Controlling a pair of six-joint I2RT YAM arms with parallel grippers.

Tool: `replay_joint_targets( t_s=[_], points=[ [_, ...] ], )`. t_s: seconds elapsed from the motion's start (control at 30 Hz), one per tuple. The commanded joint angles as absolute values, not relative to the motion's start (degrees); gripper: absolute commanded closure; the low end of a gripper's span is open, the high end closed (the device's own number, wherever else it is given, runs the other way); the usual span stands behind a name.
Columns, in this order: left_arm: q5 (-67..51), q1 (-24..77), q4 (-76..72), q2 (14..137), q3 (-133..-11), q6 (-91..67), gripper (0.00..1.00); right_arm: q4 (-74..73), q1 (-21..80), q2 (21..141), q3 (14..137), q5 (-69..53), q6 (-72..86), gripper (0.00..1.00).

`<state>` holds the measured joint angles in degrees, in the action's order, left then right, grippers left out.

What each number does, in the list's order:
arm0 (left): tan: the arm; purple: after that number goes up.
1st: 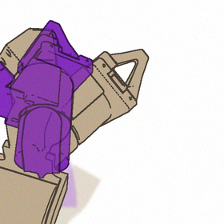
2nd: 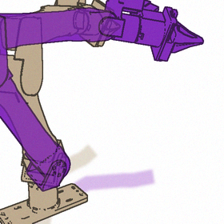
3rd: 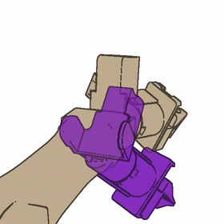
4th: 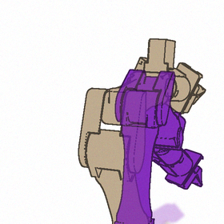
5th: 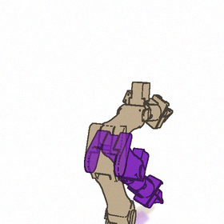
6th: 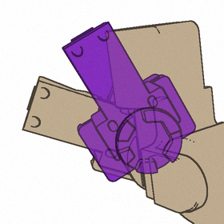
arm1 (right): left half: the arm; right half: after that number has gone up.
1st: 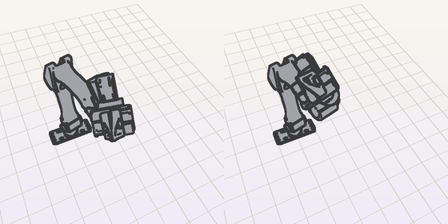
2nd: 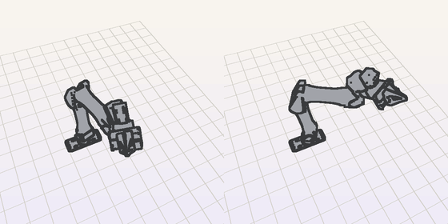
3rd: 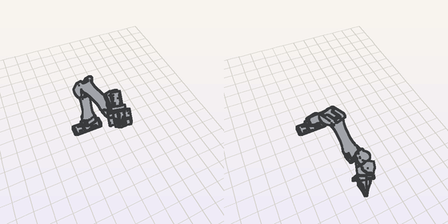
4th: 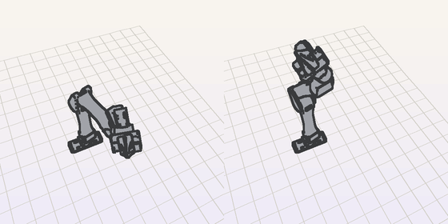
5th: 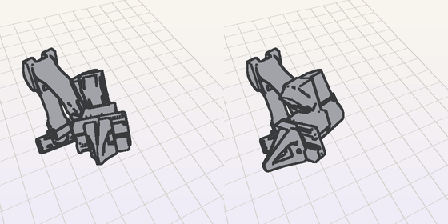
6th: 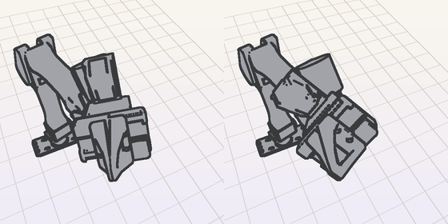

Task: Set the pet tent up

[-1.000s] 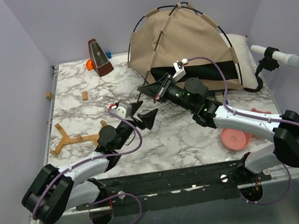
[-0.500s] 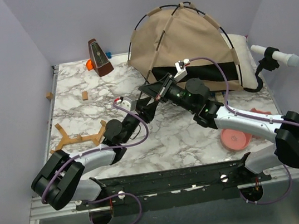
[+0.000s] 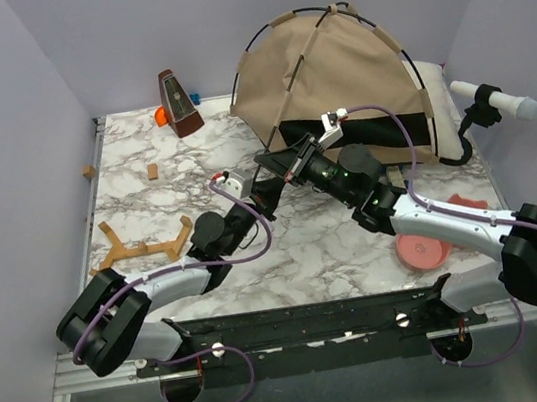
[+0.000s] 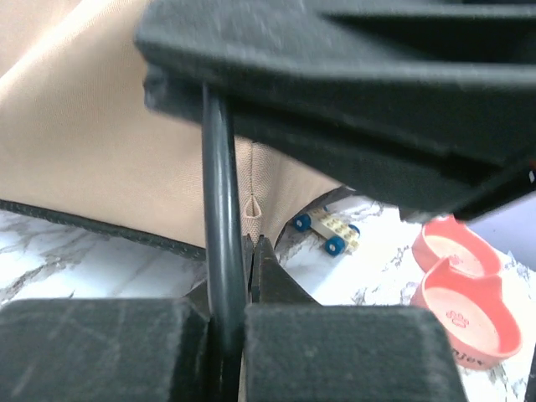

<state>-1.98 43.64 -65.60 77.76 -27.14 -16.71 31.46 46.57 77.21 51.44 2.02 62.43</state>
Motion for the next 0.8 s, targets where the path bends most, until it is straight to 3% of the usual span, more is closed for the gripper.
replay_joint_targets(
  t_s=[0.0,0.43,0.77],
  points=[
    [-0.87,45.42,-67.07,75.06,-22.85,-14.75,1.0,33.0,46.58,74.56,50.12,8.37,59.04,1.0],
    [7.7,48.59,-68.02,67.46,-11.78,-14.37,1.0,31.22,46.52,71.37,46.07,16.53,48.97,1.0],
    [8.96,48.78,-68.4,66.36,-10.22,-16.08,1.0,34.44,46.56,73.41,42.04,15.1,45.08,1.0]
  ],
)
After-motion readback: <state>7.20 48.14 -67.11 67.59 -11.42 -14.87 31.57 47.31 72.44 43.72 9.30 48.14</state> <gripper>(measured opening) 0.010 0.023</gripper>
